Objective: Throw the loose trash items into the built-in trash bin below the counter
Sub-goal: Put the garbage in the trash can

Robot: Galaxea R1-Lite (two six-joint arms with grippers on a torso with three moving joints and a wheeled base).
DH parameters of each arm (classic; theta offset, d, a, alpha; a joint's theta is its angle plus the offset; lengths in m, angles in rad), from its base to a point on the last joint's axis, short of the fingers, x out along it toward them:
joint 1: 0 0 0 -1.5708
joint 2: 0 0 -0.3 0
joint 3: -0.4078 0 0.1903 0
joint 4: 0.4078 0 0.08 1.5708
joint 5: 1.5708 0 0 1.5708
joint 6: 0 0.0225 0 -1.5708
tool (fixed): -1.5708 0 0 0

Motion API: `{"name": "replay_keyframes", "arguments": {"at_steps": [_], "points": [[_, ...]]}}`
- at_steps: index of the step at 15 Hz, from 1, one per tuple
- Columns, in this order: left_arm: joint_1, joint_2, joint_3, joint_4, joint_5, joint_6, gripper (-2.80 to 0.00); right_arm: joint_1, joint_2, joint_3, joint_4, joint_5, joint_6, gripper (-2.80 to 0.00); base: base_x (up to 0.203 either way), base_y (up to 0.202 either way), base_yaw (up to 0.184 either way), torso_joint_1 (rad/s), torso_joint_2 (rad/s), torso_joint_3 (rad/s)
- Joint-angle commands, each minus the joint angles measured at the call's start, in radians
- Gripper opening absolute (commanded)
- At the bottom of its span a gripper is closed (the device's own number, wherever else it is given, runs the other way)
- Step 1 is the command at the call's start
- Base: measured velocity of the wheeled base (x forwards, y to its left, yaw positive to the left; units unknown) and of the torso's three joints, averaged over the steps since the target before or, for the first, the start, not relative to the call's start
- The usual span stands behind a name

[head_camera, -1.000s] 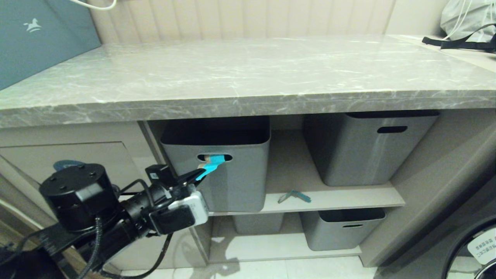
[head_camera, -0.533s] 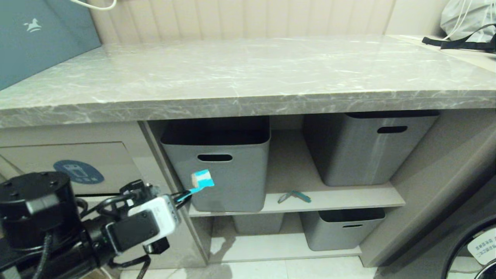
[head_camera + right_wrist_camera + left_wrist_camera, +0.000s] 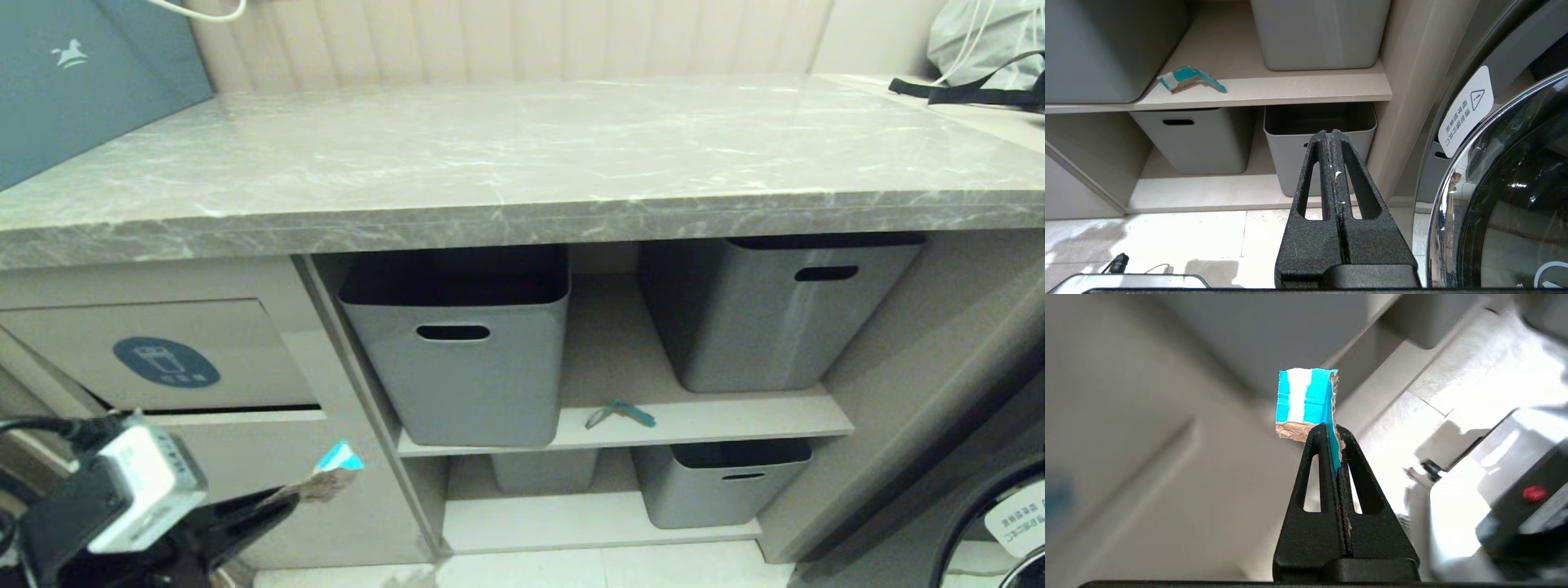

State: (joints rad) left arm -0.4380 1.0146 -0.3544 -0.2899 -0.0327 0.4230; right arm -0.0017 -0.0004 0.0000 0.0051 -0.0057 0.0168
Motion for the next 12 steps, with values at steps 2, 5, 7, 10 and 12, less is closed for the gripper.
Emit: {"name": "replay_keyframes", "arguments": {"at_steps": [2, 5, 7, 10, 12], "points": [[0.148, -0.076, 0.04, 0.005, 0.025, -0.106, -2.8, 0.0, 0.0, 0.0, -0.001, 0.0, 0.0, -2.8, 0.0, 0.0, 0.0, 0.0, 0.0, 0.0], [0.288, -0.076, 0.053, -0.004, 0.051, -0.26, -2.8, 0.0, 0.0, 0.0, 0.0, 0.0, 0.0, -2.8, 0.0, 0.0, 0.0, 0.0, 0.0, 0.0], [0.386, -0.065, 0.057, -0.022, 0.049, -0.288, -2.8, 0.0, 0.0, 0.0, 0.001, 0.0, 0.0, -2.8, 0.0, 0.0, 0.0, 0.0, 0.0, 0.0], [0.564, -0.014, 0.066, -0.089, 0.011, -0.302, -2.8, 0.0, 0.0, 0.0, 0.0, 0.0, 0.0, -2.8, 0.0, 0.0, 0.0, 0.0, 0.0, 0.0], [0.62, 0.092, 0.121, -0.304, -0.014, -0.299, -2.8, 0.0, 0.0, 0.0, -0.001, 0.0, 0.0, -2.8, 0.0, 0.0, 0.0, 0.0, 0.0, 0.0]]}}
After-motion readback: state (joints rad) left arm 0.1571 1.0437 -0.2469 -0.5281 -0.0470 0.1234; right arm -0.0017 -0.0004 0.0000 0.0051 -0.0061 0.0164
